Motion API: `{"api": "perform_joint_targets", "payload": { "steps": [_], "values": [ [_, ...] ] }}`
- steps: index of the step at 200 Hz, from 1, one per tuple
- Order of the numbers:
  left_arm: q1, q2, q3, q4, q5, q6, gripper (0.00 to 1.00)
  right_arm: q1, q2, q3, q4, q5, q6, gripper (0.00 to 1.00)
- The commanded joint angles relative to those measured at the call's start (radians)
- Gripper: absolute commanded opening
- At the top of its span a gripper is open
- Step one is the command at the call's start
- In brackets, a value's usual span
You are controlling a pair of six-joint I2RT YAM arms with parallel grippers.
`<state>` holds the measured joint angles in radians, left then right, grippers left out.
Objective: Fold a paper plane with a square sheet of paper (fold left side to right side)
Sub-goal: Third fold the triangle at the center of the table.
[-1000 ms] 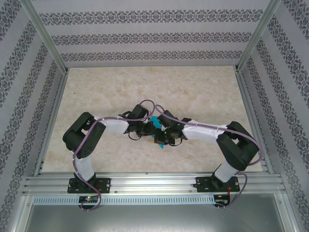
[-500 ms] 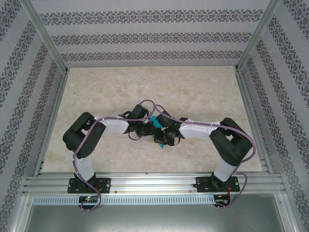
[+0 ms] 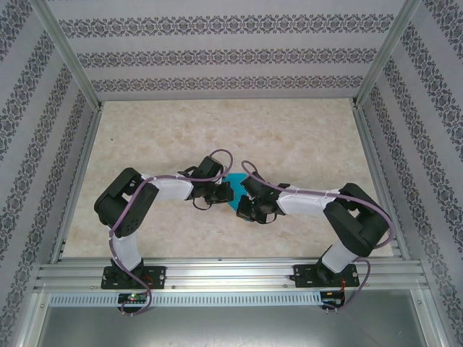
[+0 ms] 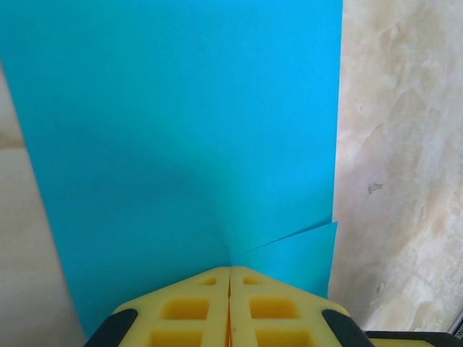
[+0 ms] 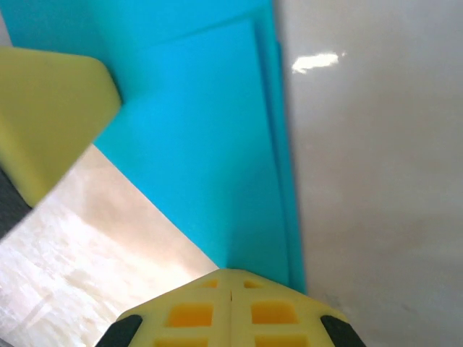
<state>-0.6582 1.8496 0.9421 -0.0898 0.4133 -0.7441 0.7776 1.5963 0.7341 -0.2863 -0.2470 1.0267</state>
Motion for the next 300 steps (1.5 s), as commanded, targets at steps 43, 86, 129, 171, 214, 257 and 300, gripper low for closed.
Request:
{"api": "perform_joint_targets", "payload": {
  "steps": [43, 86, 129, 171, 214, 257, 300],
  "values": [
    [-0.008, 0.048, -0.012, -0.060, -0.103, 0.025, 0.09, -0.035, -0.091, -0.088, -0.128, 0.002, 0.003, 0.00],
    [-0.008, 0.038, -0.014, -0.061, -0.102, 0.021, 0.09, -0.014, -0.123, 0.043, -0.202, 0.018, -0.027, 0.00],
    [-0.008, 0.029, -0.014, -0.067, -0.102, 0.023, 0.08, -0.014, -0.014, 0.119, -0.172, 0.047, -0.045, 0.00],
    [-0.008, 0.025, -0.015, -0.070, -0.108, 0.022, 0.08, -0.022, 0.063, 0.130, -0.176, 0.063, -0.068, 0.00],
    [-0.008, 0.029, -0.017, -0.071, -0.112, 0.025, 0.08, -0.022, 0.011, -0.004, -0.172, 0.053, -0.046, 0.00],
    [-0.008, 0.020, -0.020, -0.065, -0.109, 0.021, 0.08, -0.040, -0.114, -0.134, -0.191, 0.051, -0.024, 0.00],
    [-0.006, -0.039, 0.003, -0.071, -0.071, 0.012, 0.12, -0.093, -0.247, -0.130, -0.205, 0.040, -0.110, 0.00]
  ]
}}
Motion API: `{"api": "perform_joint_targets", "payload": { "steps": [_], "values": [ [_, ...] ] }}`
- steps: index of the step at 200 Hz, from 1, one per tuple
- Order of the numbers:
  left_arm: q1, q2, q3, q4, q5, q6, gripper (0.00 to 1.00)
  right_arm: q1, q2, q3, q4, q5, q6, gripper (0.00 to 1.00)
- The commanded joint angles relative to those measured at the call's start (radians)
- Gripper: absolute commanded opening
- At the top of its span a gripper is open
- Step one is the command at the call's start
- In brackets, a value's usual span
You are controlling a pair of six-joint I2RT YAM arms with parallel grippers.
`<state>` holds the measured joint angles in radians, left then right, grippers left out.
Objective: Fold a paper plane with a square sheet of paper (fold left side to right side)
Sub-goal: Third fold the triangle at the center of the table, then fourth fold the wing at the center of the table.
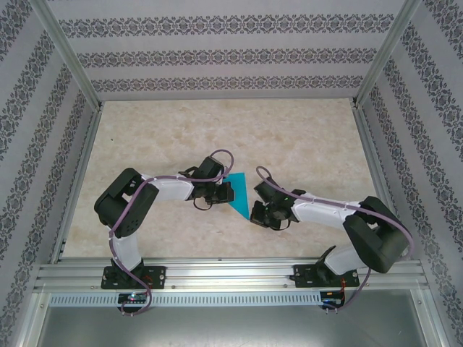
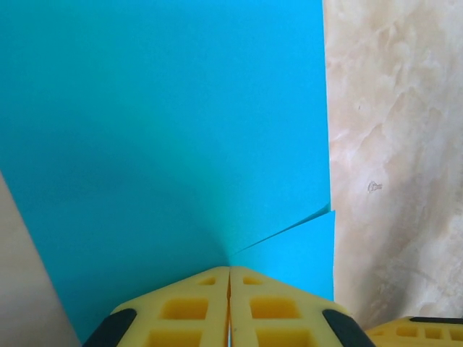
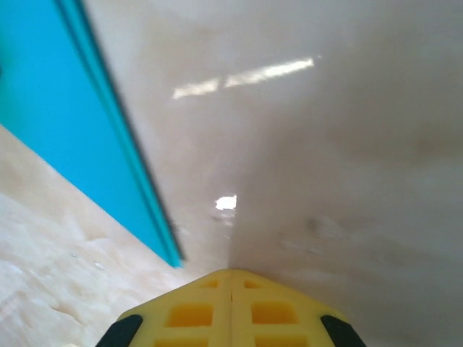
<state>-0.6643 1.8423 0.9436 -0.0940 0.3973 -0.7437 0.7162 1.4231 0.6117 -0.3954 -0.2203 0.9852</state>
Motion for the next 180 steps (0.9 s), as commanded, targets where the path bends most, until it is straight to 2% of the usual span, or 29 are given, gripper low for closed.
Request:
{"api": "perform_joint_targets", "payload": {
  "steps": [1, 33, 53, 68, 83, 102, 137, 180],
  "values": [
    [0.000, -0.033, 0.004, -0.067, -0.053, 0.011, 0.13, -0.033, -0.077, -0.006, -0.096, 0.013, -0.072, 0.00],
    [0.015, -0.124, 0.065, -0.092, -0.003, -0.005, 0.27, -0.100, -0.199, 0.038, -0.069, 0.006, -0.225, 0.18],
    [0.027, -0.196, 0.077, -0.114, -0.004, -0.012, 0.37, -0.145, -0.213, 0.050, 0.039, -0.091, -0.323, 0.29],
    [0.039, -0.262, 0.044, -0.120, -0.039, -0.027, 0.46, -0.164, -0.190, 0.071, 0.118, -0.163, -0.376, 0.32],
    [0.061, -0.324, -0.023, -0.103, -0.070, -0.057, 0.56, -0.166, -0.144, 0.100, 0.179, -0.219, -0.412, 0.34],
    [0.088, -0.382, -0.126, -0.033, -0.059, -0.115, 0.63, -0.166, -0.060, 0.126, 0.255, -0.281, -0.421, 0.34],
    [0.092, -0.422, -0.232, 0.055, -0.056, -0.179, 0.68, -0.167, 0.116, 0.169, 0.325, -0.323, -0.415, 0.32],
    [0.093, -0.388, -0.249, 0.083, -0.047, -0.187, 0.70, -0.175, 0.264, 0.206, 0.368, -0.329, -0.413, 0.31]
  ]
}}
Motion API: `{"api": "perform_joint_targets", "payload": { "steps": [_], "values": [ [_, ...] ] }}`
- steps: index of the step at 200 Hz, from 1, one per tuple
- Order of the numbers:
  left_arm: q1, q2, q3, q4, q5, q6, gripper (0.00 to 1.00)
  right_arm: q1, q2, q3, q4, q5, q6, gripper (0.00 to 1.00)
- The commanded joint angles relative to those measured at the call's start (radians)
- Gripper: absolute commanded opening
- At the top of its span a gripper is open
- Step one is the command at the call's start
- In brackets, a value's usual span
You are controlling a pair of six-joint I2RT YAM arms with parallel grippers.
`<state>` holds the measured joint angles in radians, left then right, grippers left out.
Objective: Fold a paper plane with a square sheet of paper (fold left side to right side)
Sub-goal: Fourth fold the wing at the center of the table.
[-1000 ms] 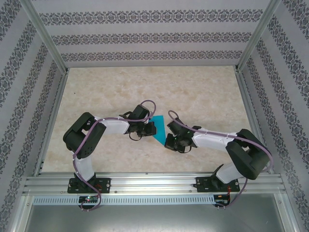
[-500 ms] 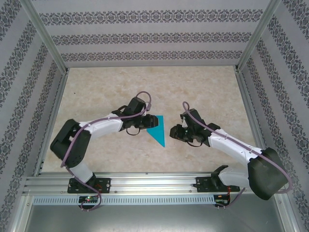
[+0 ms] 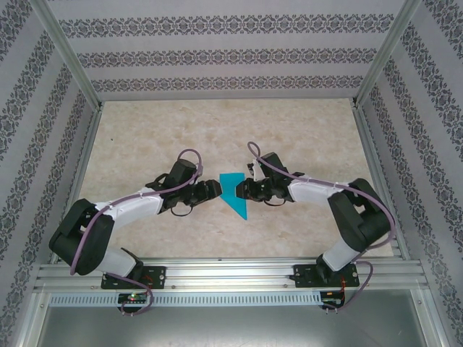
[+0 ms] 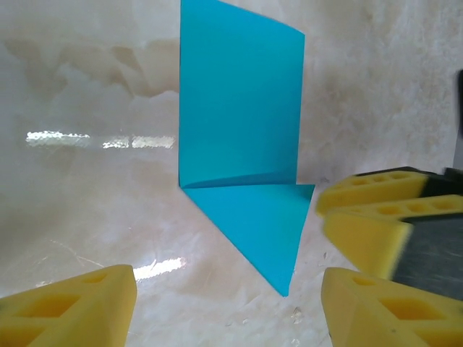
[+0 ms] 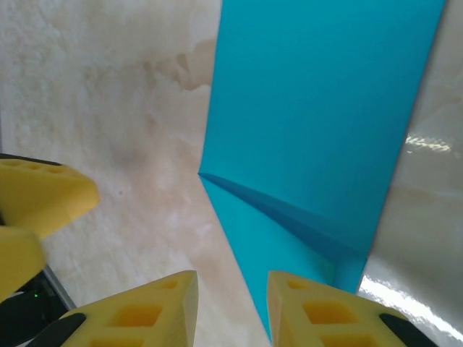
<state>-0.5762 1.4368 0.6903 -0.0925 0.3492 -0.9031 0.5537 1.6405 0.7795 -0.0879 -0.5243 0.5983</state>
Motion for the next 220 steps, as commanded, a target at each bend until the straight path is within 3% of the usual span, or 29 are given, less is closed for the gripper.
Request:
{"api": "perform_joint_targets", "payload": {
  "steps": [1, 115, 171, 220],
  "values": [
    [0.004, 0.019, 0.005, 0.082, 0.001, -0.028, 0.70, -0.013, 0.048, 0.038, 0.060, -0.023, -0.026, 0.31],
    [0.003, 0.145, 0.049, 0.133, 0.046, -0.038, 0.72, -0.049, 0.116, 0.069, -0.028, 0.019, -0.087, 0.31],
    [0.003, 0.149, 0.049, 0.125, 0.040, -0.033, 0.72, -0.067, 0.059, 0.047, -0.050, 0.049, -0.120, 0.44],
    [0.002, 0.158, 0.054, 0.131, 0.047, -0.033, 0.71, -0.067, 0.071, 0.038, -0.035, 0.020, -0.115, 0.45]
  ]
}}
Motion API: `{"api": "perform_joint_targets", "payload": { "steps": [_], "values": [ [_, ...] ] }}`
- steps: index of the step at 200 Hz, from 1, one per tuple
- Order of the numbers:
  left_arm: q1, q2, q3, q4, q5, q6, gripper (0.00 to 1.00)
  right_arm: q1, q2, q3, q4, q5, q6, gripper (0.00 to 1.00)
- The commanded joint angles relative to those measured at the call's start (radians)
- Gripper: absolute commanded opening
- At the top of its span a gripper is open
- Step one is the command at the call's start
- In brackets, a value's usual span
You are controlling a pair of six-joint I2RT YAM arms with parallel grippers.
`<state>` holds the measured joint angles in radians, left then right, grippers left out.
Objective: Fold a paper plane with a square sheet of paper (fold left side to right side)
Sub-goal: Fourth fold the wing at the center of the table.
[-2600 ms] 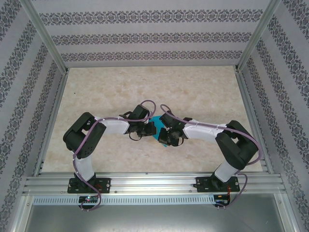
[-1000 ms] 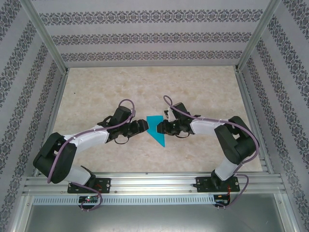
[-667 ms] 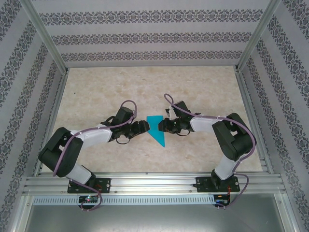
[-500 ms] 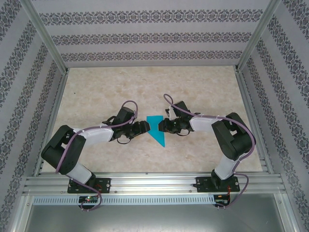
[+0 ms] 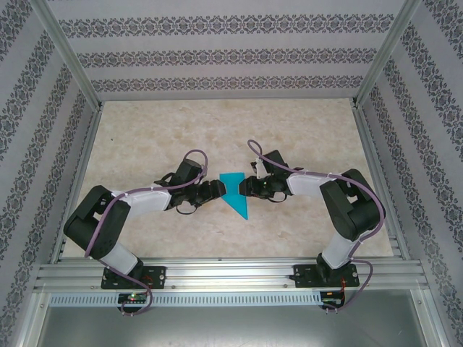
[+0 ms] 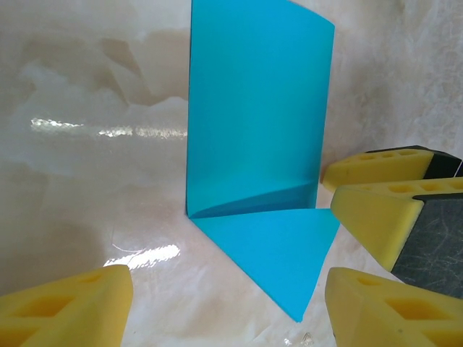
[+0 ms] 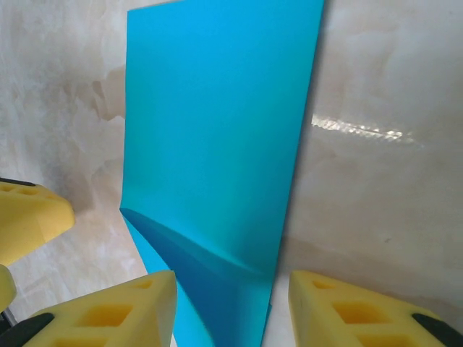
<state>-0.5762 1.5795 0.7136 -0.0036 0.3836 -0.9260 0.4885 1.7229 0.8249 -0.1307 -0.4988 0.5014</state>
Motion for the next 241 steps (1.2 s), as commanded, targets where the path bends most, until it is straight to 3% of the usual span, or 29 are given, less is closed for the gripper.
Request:
{"api": "perform_joint_targets", "payload": {
  "steps": [1, 123, 195, 241],
  "values": [
    [0.002, 0.016, 0.031, 0.043, 0.012, -0.010, 0.71, -0.002, -0.012, -0.007, 0.008, -0.006, -0.017, 0.45],
    [-0.004, 0.035, 0.045, 0.038, 0.014, -0.005, 0.70, 0.004, -0.026, -0.018, 0.018, -0.056, -0.015, 0.30],
    [-0.008, 0.052, 0.064, 0.031, 0.019, -0.002, 0.70, 0.002, -0.019, -0.008, -0.007, -0.049, -0.026, 0.10],
    [-0.020, 0.080, 0.090, 0.029, 0.025, -0.002, 0.70, -0.011, -0.023, -0.007, -0.032, -0.020, -0.032, 0.06]
  ]
}}
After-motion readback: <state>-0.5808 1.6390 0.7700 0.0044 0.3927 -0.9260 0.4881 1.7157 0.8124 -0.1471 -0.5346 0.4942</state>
